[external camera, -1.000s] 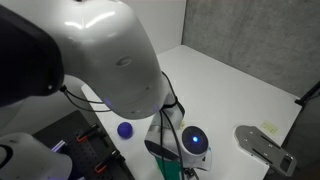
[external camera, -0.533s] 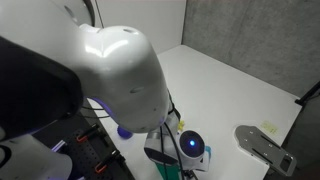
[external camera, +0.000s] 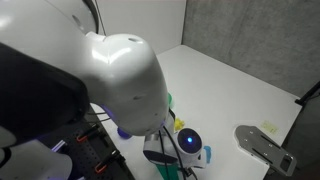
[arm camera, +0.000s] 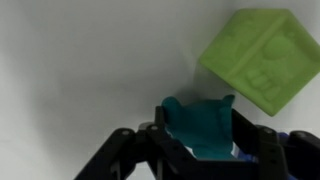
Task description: Put the green toy animal in the bowl
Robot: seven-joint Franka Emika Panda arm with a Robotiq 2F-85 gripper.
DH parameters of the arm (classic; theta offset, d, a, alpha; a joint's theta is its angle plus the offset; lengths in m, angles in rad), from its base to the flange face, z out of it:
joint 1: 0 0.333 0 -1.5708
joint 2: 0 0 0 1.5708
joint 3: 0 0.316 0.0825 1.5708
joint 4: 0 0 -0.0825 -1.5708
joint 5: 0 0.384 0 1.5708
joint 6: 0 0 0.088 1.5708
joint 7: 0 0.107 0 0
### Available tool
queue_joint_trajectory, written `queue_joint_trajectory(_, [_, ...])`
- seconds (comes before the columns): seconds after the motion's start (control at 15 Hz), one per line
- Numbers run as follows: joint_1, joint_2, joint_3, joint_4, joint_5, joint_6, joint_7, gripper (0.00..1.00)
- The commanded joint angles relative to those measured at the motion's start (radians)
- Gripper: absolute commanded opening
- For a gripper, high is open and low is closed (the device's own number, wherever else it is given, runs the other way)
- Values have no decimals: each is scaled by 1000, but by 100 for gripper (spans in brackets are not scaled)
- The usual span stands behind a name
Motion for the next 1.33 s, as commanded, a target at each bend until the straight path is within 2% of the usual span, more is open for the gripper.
queue_joint_trajectory(0.0, [-21,-23,16,-4,-48,-1,71,34])
queue_joint_trajectory(0.27, [-36,-85,49,-24,-55,-16,103,27])
queue_joint_trajectory(0.8, [-20,-246,162,-71,-17,-48,160,27])
queue_joint_trajectory(1.0, [24,-301,194,-77,-2,-47,202,27])
queue_joint_trajectory(1.27, [144,-362,180,-80,3,-64,275,27])
